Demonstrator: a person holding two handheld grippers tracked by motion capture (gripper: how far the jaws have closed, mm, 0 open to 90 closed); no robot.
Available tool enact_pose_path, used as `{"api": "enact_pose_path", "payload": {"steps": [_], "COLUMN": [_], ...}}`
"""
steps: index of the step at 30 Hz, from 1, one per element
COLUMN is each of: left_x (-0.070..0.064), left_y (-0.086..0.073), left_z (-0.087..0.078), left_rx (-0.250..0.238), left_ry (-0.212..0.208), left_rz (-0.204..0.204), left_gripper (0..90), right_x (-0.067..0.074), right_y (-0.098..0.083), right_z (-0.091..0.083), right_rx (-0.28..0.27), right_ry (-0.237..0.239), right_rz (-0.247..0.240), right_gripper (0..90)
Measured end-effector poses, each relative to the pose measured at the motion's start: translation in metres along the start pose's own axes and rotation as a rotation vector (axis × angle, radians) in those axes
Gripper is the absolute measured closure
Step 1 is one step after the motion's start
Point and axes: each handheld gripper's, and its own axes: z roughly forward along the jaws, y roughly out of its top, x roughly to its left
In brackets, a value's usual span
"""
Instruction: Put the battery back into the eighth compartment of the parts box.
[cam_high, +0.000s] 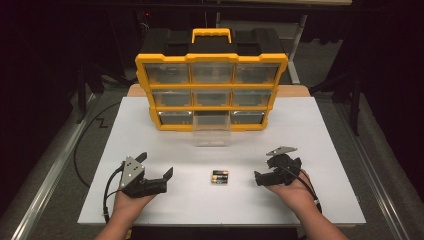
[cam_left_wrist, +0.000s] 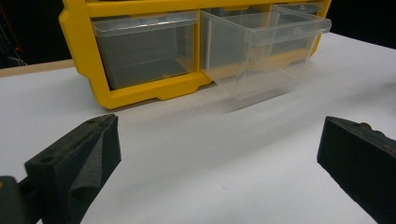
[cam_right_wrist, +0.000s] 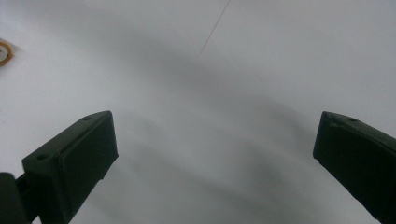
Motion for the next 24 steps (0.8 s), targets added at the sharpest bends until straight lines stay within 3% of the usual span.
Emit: {"api": "enact_pose_path", "payload": {"steps": [7,24], "left_x": [-0.001,-0.001], "left_y": [0.0,0.0], "left_z": [0.0,0.001], "left_rx": [0.002,0.002], "left_ry": [-0.007,-0.011], "left_rz": [0.003,0.002], "left_gripper": [0.4,0.4], "right_x": [-0.002,-0.007], "right_y": [0.002,0.018], "right_z": [0.0,-0.004], "right_rx": [0.058,0.211], "right_ry": [0.014,0.037], "right_rz": [0.001,-0.05], "right_gripper": [0.8,0.8]}}
